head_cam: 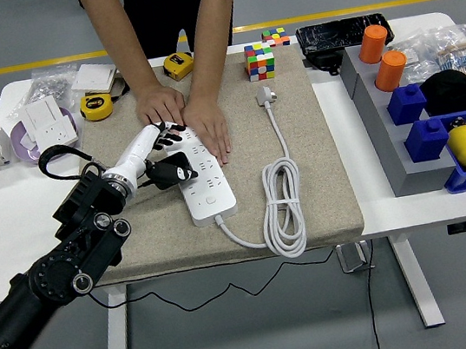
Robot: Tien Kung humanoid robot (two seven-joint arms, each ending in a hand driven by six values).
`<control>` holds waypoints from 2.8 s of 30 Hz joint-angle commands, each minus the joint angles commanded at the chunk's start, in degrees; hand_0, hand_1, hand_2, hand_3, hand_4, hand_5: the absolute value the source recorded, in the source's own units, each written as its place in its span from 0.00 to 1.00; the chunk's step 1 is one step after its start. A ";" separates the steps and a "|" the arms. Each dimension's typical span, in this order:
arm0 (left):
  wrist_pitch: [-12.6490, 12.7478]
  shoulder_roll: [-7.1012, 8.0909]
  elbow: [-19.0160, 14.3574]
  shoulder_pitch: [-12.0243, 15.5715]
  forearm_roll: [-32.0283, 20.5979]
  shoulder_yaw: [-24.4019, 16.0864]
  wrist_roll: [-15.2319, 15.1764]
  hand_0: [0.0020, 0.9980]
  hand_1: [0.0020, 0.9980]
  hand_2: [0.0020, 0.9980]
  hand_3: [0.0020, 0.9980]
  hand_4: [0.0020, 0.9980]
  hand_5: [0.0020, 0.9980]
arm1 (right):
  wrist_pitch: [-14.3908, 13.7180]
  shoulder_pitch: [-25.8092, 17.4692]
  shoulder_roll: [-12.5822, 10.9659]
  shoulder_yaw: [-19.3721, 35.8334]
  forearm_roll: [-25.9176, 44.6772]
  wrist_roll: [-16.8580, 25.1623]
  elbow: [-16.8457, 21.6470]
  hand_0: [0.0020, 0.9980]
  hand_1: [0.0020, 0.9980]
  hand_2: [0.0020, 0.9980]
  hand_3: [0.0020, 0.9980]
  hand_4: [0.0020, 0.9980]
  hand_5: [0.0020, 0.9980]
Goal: Pick up the plug,place it near the board,insert it into the board,press the button
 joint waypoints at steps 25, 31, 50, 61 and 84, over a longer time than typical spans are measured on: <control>-2.97 0.36 -0.31 -0.81 13.12 -0.29 3.05 0.35 0.50 0.52 0.53 0.82 0.09 | -0.13 0.21 -0.05 0.20 0.13 0.03 0.00 1.00 0.84 0.75 0.79 1.00 0.86; -4.18 0.48 -0.54 -0.70 13.37 0.07 3.65 0.31 0.45 0.49 0.52 0.79 0.09 | -0.14 0.20 -0.09 0.18 0.07 0.05 0.00 1.00 0.84 0.75 0.79 1.00 0.86; -5.79 1.15 -1.59 -0.08 11.57 0.91 3.90 0.27 0.27 0.25 0.31 0.72 0.19 | -0.10 -0.23 -0.17 0.15 -0.07 -0.06 0.00 1.00 0.84 0.75 0.79 1.00 0.86; -5.68 1.83 -2.19 -0.12 11.46 0.94 3.85 0.27 0.27 0.24 0.29 0.72 0.19 | -0.16 -0.07 -0.10 0.21 0.11 -0.02 0.00 1.00 0.84 0.75 0.79 1.00 0.86; -5.52 5.31 -10.56 1.89 12.50 -2.19 4.65 0.27 0.27 0.24 0.29 0.71 0.23 | -0.22 0.05 0.10 0.33 0.78 0.04 0.00 1.00 0.84 0.75 0.79 1.00 0.86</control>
